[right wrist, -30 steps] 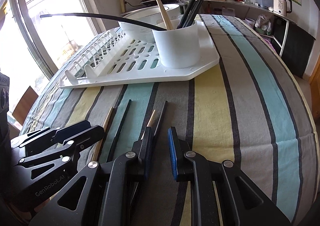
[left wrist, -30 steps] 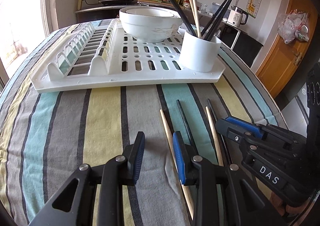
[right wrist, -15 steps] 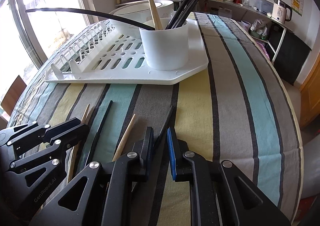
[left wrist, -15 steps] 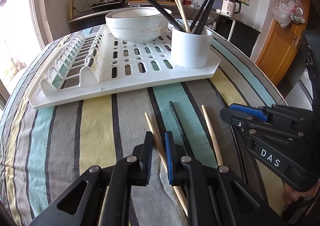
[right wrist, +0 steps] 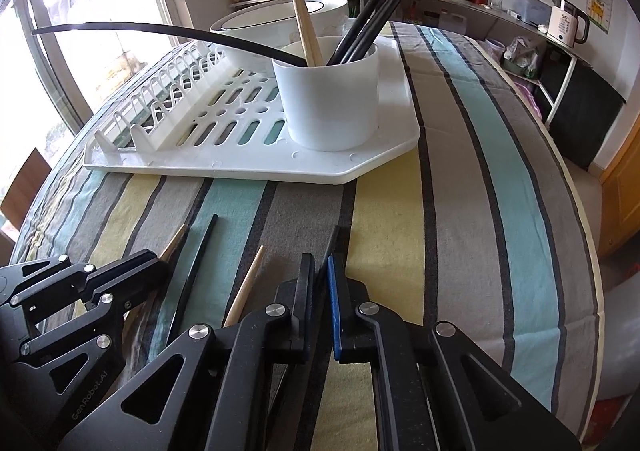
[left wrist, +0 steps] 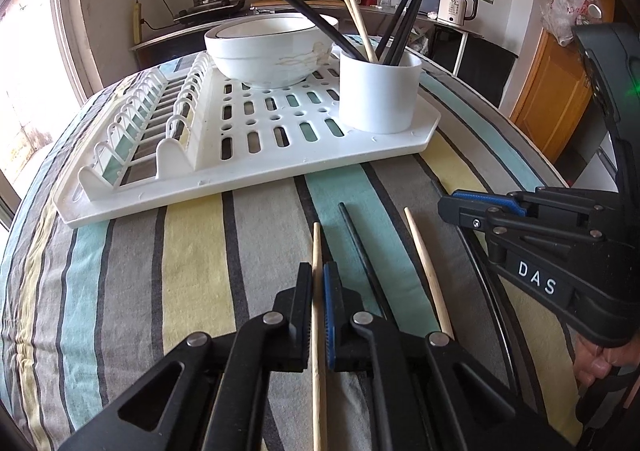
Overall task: Organize utensils
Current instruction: 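Grasp a wooden chopstick with the left tool while the right tool grasps a black chopstick, then lift both chopsticks and carry them toward the white cup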
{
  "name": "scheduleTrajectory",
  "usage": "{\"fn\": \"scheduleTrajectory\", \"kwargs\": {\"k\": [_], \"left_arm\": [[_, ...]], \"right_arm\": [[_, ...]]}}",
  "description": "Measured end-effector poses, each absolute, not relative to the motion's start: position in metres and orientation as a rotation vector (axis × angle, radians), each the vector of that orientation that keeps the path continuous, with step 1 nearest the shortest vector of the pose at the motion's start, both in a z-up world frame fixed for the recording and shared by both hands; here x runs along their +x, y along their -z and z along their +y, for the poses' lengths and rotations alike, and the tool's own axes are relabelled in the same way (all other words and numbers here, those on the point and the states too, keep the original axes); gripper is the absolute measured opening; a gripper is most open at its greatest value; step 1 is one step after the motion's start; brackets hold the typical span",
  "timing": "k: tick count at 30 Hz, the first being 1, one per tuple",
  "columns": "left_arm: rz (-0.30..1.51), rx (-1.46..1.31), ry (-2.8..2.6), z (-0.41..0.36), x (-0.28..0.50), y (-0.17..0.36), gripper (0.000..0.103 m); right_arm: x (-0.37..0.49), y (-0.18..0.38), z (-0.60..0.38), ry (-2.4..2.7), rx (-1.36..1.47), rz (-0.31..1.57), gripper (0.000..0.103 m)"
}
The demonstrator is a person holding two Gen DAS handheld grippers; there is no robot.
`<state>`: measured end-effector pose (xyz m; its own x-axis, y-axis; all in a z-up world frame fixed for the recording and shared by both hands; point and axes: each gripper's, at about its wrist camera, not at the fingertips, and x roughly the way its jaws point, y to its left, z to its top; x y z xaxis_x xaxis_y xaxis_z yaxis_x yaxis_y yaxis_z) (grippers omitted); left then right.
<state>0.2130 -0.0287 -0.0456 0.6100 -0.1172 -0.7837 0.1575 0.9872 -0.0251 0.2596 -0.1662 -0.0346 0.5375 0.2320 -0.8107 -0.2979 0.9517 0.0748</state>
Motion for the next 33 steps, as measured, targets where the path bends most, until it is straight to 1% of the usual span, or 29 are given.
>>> {"fn": "scheduleTrajectory", "kwargs": {"k": [9, 24, 28, 33], "left_arm": [[0.889, 0.009, 0.177, -0.022, 0.206, 0.036, 0.006], [0.706, -0.057, 0.234, -0.007, 0.158, -0.041, 0.006], [0.650, -0.075, 0.250, -0.003, 0.150, -0.058, 0.006], [0.653, -0.095, 0.267, -0.002, 0.152, -0.057, 0.006]], "right_arm": [[0.245, -0.003, -0.179, -0.367, -0.017, 0.844, 0.006], [0.190, -0.084, -0.197, -0.417, 0.037, 0.600, 0.004], [0.182, -0.092, -0.200, -0.422, 0.040, 0.568, 0.004], [0.180, -0.090, -0.205, -0.417, 0.049, 0.570, 0.004]]}}
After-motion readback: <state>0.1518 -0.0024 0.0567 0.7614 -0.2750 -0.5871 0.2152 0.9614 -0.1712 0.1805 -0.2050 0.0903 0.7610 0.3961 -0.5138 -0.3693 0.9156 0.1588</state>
